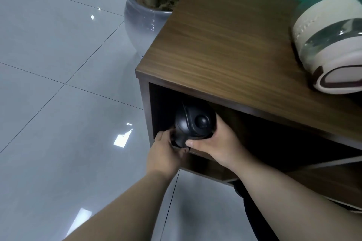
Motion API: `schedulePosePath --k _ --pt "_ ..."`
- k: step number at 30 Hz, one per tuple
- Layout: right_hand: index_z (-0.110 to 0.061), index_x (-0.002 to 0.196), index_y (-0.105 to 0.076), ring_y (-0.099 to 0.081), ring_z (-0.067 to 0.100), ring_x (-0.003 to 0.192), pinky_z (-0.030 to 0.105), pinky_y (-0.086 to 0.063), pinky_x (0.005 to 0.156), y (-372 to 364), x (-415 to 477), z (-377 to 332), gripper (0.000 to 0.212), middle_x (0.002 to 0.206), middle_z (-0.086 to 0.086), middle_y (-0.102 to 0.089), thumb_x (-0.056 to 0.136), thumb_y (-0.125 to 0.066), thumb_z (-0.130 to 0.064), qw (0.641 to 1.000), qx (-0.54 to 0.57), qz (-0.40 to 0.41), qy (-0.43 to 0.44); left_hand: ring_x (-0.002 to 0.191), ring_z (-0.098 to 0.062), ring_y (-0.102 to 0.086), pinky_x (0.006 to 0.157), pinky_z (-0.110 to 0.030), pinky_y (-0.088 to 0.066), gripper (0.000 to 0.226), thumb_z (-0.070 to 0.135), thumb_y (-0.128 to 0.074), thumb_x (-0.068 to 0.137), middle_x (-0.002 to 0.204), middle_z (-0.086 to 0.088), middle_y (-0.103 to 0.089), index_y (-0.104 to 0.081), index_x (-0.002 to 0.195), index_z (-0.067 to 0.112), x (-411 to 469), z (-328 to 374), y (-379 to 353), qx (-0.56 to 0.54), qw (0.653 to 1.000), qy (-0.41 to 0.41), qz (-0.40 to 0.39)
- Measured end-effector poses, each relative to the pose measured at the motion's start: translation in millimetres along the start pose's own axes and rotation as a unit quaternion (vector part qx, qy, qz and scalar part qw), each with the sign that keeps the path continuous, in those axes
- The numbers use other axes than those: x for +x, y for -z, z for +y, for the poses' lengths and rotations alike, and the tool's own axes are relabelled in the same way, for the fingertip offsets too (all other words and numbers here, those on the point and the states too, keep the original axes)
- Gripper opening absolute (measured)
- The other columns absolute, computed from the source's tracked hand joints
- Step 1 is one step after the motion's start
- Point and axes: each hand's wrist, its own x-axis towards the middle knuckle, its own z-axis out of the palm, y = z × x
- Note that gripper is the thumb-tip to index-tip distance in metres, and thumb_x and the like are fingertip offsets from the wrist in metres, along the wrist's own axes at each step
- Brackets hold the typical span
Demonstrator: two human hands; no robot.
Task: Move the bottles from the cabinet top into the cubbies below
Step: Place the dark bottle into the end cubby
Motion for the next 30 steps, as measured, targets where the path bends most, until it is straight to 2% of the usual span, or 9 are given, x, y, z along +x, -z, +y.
schedulePosePath --k 7,13,17,19,21,26,30 --pt "-0.016 0.124 -0.058 -0.067 -0.004 0.104 0.013 -0.048 0.089 -3 2 11 0.073 0.117 -0.005 -0.070 0.064 -0.087 0.013 1.000 0.018 0.018 -0.012 0.105 -0.021 -0.064 0.078 -0.027 -0.045 0.054 0.028 -0.080 0.083 0.121 0.003 -0.055 -0.061 0.133 0.021 1 -5 -3 -0.001 1.000 -0.003 -0.003" --pt "-0.030 0.114 -0.059 -0.066 -0.004 0.107 0.014 -0.047 0.092 -10 2 18 0.070 0.116 -0.012 -0.070 0.062 -0.092 0.004 0.999 0.009 0.040 -0.020 0.100 -0.020 -0.065 0.081 -0.032 -0.054 0.051 0.024 -0.077 0.083 0.118 0.004 -0.056 -0.062 0.132 0.022 1 -6 -4 -0.014 1.000 0.003 -0.002" --pt "-0.038 0.113 -0.057 -0.065 -0.005 0.109 0.013 -0.046 0.093 -17 -1 16 0.070 0.115 -0.018 -0.070 0.059 -0.095 -0.016 0.997 -0.013 0.072 -0.035 0.100 -0.016 -0.067 0.084 -0.036 -0.057 0.052 0.022 -0.075 0.079 0.120 0.010 -0.063 -0.056 0.126 0.035 -1 -1 -2 -0.050 0.998 0.013 0.022" --pt "-0.039 0.114 -0.055 -0.064 -0.005 0.107 0.012 -0.045 0.090 -21 -4 14 0.070 0.113 -0.021 -0.069 0.060 -0.095 -0.020 0.995 -0.020 0.086 -0.051 0.095 -0.016 -0.070 0.082 -0.038 -0.058 0.052 0.022 -0.073 0.080 0.120 0.013 -0.066 -0.052 0.126 0.036 -2 0 -1 -0.060 0.998 0.027 0.024" --pt "-0.035 0.122 -0.053 -0.064 -0.002 0.106 0.010 -0.045 0.086 -27 -6 12 0.074 0.115 -0.018 -0.068 0.061 -0.094 -0.021 0.992 -0.023 0.102 -0.068 0.090 -0.015 -0.072 0.081 -0.039 -0.059 0.053 0.022 -0.072 0.082 0.119 0.012 -0.069 -0.049 0.129 0.034 -2 -1 0 -0.056 0.998 0.033 0.021" --pt "-0.024 0.140 -0.044 -0.065 0.012 0.115 0.031 -0.052 0.096 -41 -9 10 0.104 0.128 -0.006 -0.067 0.048 -0.084 -0.054 0.982 -0.056 0.148 -0.106 0.083 -0.010 -0.072 0.080 -0.041 -0.060 0.050 0.021 -0.068 0.085 0.114 0.009 -0.070 -0.051 0.130 0.033 -1 0 4 -0.046 0.998 0.037 0.014" --pt "-0.022 0.140 -0.044 -0.064 0.014 0.116 0.028 -0.049 0.094 -41 -11 8 0.101 0.129 -0.005 -0.066 0.053 -0.088 -0.049 0.980 -0.067 0.151 -0.114 0.084 -0.008 -0.072 0.081 -0.041 -0.060 0.050 0.022 -0.068 0.086 0.116 0.010 -0.070 -0.050 0.132 0.033 -1 -1 5 -0.031 0.999 0.028 0.008"
